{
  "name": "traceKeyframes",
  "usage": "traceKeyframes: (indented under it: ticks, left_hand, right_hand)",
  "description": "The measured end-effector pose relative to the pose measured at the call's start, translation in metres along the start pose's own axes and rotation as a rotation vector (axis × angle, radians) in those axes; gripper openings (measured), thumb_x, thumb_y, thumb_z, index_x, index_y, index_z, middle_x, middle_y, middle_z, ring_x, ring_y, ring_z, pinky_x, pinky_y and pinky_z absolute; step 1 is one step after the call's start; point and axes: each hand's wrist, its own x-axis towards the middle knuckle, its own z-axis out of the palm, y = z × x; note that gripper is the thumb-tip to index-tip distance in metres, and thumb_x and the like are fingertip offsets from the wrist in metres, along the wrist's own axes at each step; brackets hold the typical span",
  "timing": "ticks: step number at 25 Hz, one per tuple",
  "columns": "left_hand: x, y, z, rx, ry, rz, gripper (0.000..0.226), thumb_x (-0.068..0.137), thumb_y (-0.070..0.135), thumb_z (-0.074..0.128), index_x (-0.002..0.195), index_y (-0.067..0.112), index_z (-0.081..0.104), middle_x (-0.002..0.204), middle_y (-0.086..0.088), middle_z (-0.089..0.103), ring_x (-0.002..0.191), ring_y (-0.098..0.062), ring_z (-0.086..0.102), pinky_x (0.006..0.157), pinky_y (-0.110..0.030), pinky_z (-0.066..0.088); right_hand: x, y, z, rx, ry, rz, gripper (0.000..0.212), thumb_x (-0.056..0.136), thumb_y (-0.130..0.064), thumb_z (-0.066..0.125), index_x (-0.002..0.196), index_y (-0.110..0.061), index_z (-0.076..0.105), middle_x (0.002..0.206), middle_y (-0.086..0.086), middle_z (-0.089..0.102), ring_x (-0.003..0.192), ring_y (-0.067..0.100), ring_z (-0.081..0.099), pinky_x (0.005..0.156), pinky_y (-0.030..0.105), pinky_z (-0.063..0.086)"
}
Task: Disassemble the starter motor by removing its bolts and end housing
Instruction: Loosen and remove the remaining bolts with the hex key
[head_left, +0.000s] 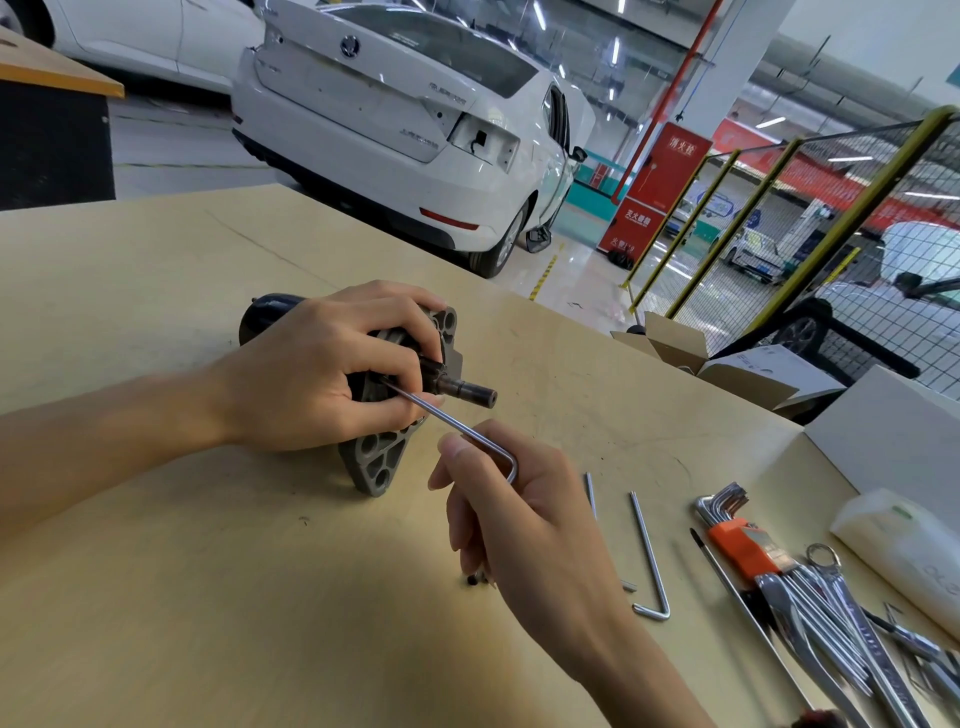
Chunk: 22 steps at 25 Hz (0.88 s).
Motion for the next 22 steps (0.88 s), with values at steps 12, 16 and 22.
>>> traceKeyframes:
  ticks: [12, 16, 22]
  left_hand:
    - [0.0002, 0.0007, 0.0003, -0.001, 0.001, -0.002, 0.026, 0.087, 0.033, 0.063, 0.076, 0.014, 0.075, 0.108, -0.002, 0.066, 0.131, -0.022, 0.051, 0.100, -0.046, 0.048]
    - [0.0001, 0.0009, -0.0002, -0.005, 0.000, -0.004, 0.026, 0.087, 0.034, 0.063, 0.076, 0.014, 0.075, 0.109, -0.001, 0.066, 0.132, -0.022, 0.051, 0.101, -0.046, 0.048]
    - [0.0002, 0.0011, -0.0001, -0.004, 0.000, -0.004, 0.026, 0.087, 0.034, 0.063, 0.075, 0.014, 0.074, 0.108, -0.001, 0.066, 0.132, -0.020, 0.050, 0.102, -0.044, 0.047]
  right_hand:
    - [0.0000, 0.0016, 0.0006, 0.010, 0.000, -0.004, 0.031, 0.098, -0.038, 0.049, 0.079, -0.018, 0.063, 0.053, -0.001, 0.057, 0.046, 0.009, 0.052, 0.048, 0.024, 0.042]
    - [-0.0006, 0.0014, 0.0007, 0.002, 0.004, -0.009, 0.031, 0.098, -0.038, 0.049, 0.079, -0.018, 0.063, 0.053, -0.001, 0.057, 0.046, 0.008, 0.052, 0.048, 0.024, 0.043]
    - [-0.0005, 0.0005, 0.0009, -0.008, 0.007, -0.008, 0.031, 0.098, -0.038, 0.049, 0.079, -0.018, 0.063, 0.053, -0.002, 0.057, 0.046, 0.008, 0.051, 0.048, 0.028, 0.043]
